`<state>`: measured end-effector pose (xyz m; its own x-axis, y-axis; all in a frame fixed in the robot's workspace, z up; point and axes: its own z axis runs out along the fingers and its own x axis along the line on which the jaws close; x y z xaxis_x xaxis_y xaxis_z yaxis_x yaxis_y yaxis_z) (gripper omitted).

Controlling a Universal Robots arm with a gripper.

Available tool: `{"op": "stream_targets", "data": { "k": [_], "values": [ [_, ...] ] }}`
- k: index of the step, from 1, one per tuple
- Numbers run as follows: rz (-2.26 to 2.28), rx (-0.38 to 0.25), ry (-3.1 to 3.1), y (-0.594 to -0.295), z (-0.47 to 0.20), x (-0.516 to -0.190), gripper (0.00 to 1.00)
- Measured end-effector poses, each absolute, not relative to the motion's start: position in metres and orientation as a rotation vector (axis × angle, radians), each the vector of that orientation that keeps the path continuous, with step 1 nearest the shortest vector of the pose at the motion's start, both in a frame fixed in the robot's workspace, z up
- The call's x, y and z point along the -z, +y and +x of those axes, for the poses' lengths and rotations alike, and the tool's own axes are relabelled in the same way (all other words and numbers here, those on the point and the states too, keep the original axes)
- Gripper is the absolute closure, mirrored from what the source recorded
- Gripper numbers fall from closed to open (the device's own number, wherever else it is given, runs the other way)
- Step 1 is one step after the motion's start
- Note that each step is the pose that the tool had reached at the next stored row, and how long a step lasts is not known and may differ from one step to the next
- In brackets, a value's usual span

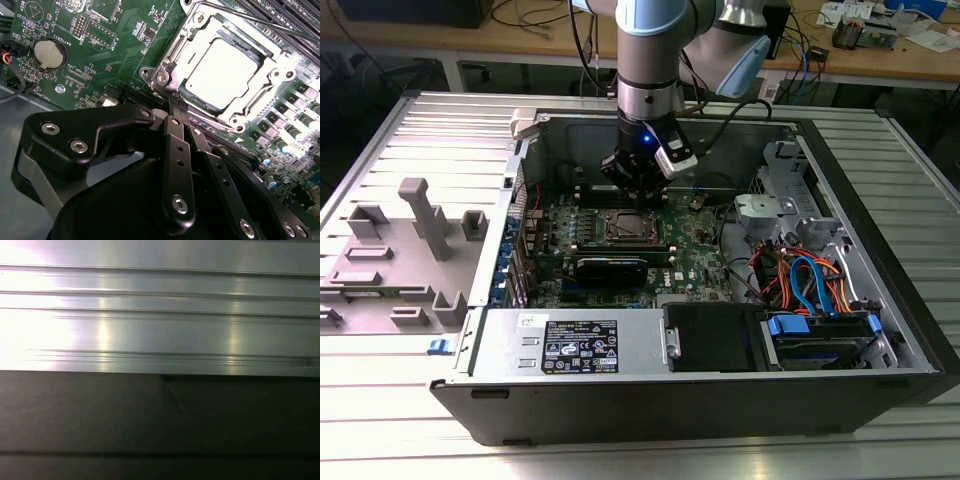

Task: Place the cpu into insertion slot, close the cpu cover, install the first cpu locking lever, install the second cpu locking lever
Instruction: 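Install the first cpu locking lever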

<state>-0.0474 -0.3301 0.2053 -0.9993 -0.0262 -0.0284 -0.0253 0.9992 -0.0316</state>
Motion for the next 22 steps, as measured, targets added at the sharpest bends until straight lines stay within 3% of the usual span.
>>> {"op": "stream_targets", "data": {
  "k": [22],
  "values": [
    [-0.04,0.052,3.112,-0.33,-0.047,-0.214,0.89]
  ]
}}
